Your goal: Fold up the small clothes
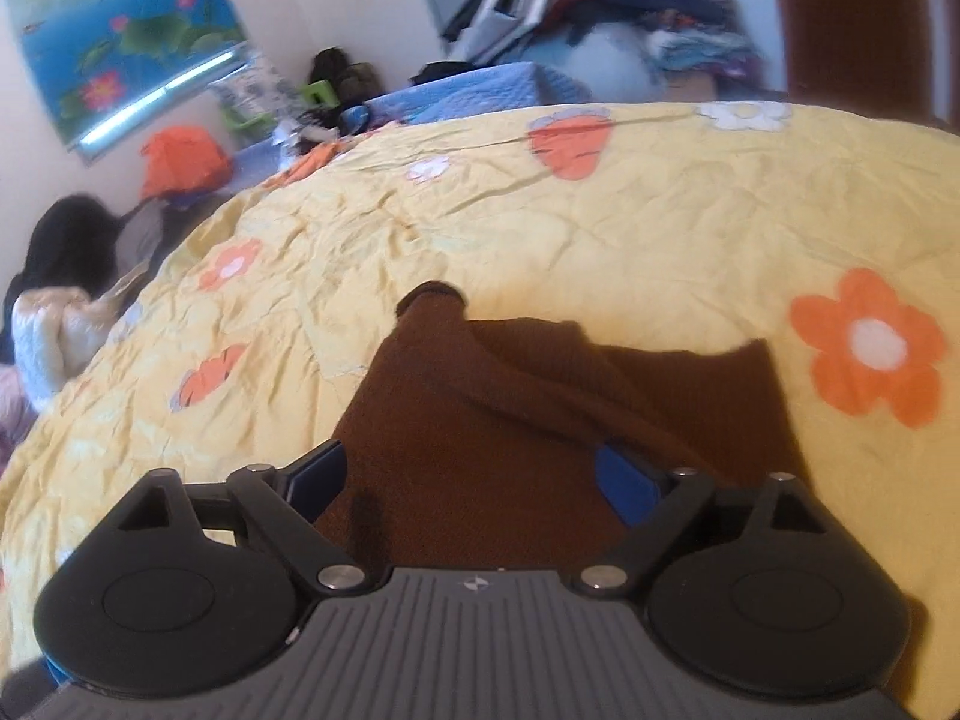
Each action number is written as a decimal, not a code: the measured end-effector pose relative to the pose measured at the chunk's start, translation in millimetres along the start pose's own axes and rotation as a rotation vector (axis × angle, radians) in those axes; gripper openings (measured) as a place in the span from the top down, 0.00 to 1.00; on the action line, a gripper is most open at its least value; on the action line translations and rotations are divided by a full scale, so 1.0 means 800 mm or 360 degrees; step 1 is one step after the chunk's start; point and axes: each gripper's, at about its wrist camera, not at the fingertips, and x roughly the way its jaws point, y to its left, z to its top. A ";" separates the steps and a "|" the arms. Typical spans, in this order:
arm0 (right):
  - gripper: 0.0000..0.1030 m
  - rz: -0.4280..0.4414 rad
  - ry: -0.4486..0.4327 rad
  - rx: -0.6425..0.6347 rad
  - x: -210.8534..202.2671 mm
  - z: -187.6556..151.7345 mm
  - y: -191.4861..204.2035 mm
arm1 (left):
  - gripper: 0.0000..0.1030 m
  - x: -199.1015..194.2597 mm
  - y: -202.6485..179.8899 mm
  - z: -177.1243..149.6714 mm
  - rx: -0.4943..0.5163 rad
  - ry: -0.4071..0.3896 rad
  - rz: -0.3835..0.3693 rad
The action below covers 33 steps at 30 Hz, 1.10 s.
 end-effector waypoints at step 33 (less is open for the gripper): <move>0.39 0.0133 -0.0036 0.0441 -0.193 -0.147 -0.072 | 0.00 -0.058 -0.074 0.014 0.0395 -0.0125 0.0157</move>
